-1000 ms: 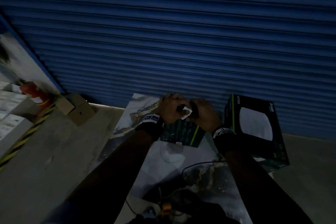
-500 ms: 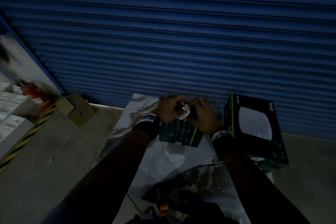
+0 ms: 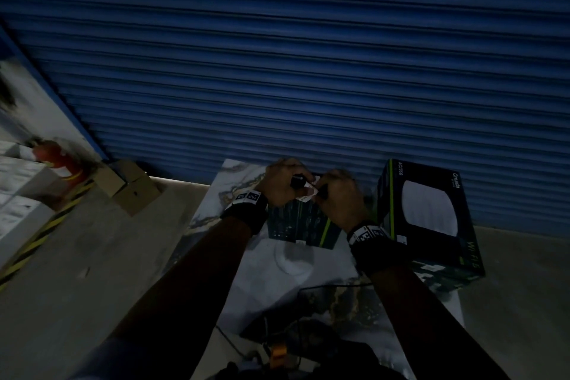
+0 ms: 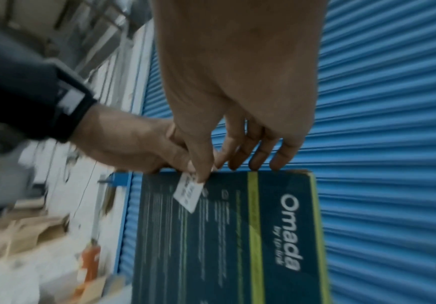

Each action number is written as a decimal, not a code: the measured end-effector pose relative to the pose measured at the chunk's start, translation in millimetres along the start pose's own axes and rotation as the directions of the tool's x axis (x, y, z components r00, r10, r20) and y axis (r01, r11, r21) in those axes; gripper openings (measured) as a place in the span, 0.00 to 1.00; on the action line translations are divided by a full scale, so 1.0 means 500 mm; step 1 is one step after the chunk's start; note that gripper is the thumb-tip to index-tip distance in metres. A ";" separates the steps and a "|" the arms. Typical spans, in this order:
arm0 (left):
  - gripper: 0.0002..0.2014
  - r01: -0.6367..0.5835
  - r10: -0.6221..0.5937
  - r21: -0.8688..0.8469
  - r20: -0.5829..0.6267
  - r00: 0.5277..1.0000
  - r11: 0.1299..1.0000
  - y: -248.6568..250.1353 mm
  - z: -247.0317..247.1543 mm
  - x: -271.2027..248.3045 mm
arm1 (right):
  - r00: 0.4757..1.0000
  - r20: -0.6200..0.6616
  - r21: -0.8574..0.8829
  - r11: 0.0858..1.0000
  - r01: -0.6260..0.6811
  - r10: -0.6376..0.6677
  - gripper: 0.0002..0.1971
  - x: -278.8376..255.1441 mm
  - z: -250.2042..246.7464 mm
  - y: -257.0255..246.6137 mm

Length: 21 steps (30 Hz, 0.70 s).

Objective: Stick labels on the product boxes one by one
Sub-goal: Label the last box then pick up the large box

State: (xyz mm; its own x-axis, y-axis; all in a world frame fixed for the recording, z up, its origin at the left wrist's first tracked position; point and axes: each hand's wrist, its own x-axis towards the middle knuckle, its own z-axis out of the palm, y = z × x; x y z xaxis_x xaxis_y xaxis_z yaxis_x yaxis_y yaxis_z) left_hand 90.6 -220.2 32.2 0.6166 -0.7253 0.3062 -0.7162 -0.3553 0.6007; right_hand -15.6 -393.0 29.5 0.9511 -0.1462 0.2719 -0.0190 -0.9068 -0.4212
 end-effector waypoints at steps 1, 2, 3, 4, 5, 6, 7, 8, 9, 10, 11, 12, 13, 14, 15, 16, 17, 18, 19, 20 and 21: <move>0.16 0.006 -0.006 0.000 0.009 1.000 1.000 0.001 0.000 -0.001 | 1.000 0.009 0.024 0.999 -0.022 0.022 0.08 0.002 0.000 -0.001; 0.17 0.009 -0.009 0.002 0.015 1.000 1.000 0.001 0.000 -0.002 | 0.999 0.017 0.048 0.998 -0.044 0.043 0.08 0.005 0.001 -0.001; 0.17 0.010 -0.010 0.003 0.018 1.000 1.000 0.000 0.000 -0.003 | 0.997 0.032 0.069 0.995 -0.070 0.068 0.08 0.007 0.001 -0.003; 0.16 0.009 -0.009 0.002 0.019 1.000 1.000 -0.002 0.000 -0.004 | 0.995 0.050 0.085 0.992 -0.093 0.089 0.07 0.010 0.000 -0.004; 0.16 0.006 -0.006 0.001 0.020 1.000 1.000 -0.002 0.000 -0.005 | 0.992 0.074 0.093 0.989 -0.112 0.105 0.06 0.012 -0.003 -0.006; 0.16 0.000 -0.001 0.001 0.023 1.000 1.000 -0.002 -0.001 -0.006 | 0.990 0.091 0.094 0.989 -0.116 0.107 0.06 0.014 -0.003 -0.006; 0.16 -0.004 0.004 0.003 0.027 1.000 1.000 -0.002 -0.002 -0.006 | 0.988 0.111 0.095 0.989 -0.118 0.107 0.05 0.016 -0.005 -0.007; 0.16 -0.007 0.007 0.003 0.030 1.000 1.000 -0.004 -0.003 -0.006 | 0.987 0.123 0.103 0.988 -0.112 0.099 0.06 0.017 -0.006 -0.007; 0.16 -0.008 0.008 0.004 0.035 0.999 1.000 -0.005 -0.004 -0.006 | 0.987 0.128 0.120 0.986 -0.115 0.100 0.07 0.018 -0.007 -0.007; 0.16 -0.007 0.007 0.003 0.042 0.999 1.000 -0.005 -0.006 -0.008 | 0.987 0.126 0.142 0.983 -0.120 0.102 0.08 0.018 -0.006 -0.004; 0.16 -0.005 0.005 -0.001 0.048 0.999 1.000 -0.004 -0.006 -0.009 | 0.986 0.128 0.174 0.976 -0.129 0.108 0.08 0.016 -0.008 -0.004; 0.16 -0.002 0.002 -0.006 0.052 0.999 1.000 -0.004 -0.007 -0.010 | 0.986 0.129 0.204 0.971 -0.128 0.103 0.07 0.014 -0.010 -0.003; 0.16 0.001 -0.001 -0.011 0.053 0.999 1.000 -0.005 -0.007 -0.010 | 0.987 0.130 0.229 0.966 -0.120 0.092 0.07 0.010 -0.013 -0.004; 0.16 0.002 -0.002 -0.012 0.053 0.999 1.000 -0.005 -0.007 -0.009 | 0.988 0.133 0.255 0.961 -0.107 0.075 0.09 0.007 -0.014 -0.002; 0.17 0.000 0.001 -0.008 0.054 0.999 1.000 -0.004 -0.008 -0.009 | 0.990 0.131 0.271 0.958 -0.095 0.061 0.12 0.005 -0.018 -0.002; 0.17 -0.003 0.003 -0.001 0.058 0.998 1.000 -0.003 -0.007 -0.008 | 0.991 0.124 0.283 0.955 -0.086 0.053 0.13 0.003 -0.018 0.001; 0.17 -0.001 0.000 0.006 0.064 0.998 1.000 -0.003 -0.007 -0.008 | 0.991 0.126 0.288 0.954 -0.083 0.049 0.13 0.003 -0.019 0.002; 0.17 0.005 -0.006 0.013 0.069 0.998 1.000 -0.004 -0.008 -0.007 | 0.991 0.125 0.282 0.956 -0.075 0.041 0.12 0.003 -0.018 0.004; 0.17 0.010 -0.011 0.018 0.073 0.997 1.000 -0.003 -0.009 -0.007 | 0.991 0.128 0.275 0.959 -0.068 0.033 0.08 0.003 -0.015 0.004; 0.16 0.012 -0.013 0.020 0.076 0.997 1.000 -0.003 -0.009 -0.008 | 0.991 0.134 0.267 0.962 -0.058 0.023 0.04 0.005 -0.011 0.003; 0.15 0.008 -0.009 0.011 0.077 0.997 1.000 -0.002 -0.008 -0.008 | 0.989 0.145 0.256 0.965 -0.050 0.013 0.01 0.007 -0.009 0.000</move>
State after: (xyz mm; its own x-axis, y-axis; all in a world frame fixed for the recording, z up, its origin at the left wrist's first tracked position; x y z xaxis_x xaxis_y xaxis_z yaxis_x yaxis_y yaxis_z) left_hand 90.2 -214.3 33.4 0.5956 -0.7656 0.2430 -0.7151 -0.3675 0.5946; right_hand -13.6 -395.5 34.4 0.9855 -0.0991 0.1380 0.0128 -0.7666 -0.6419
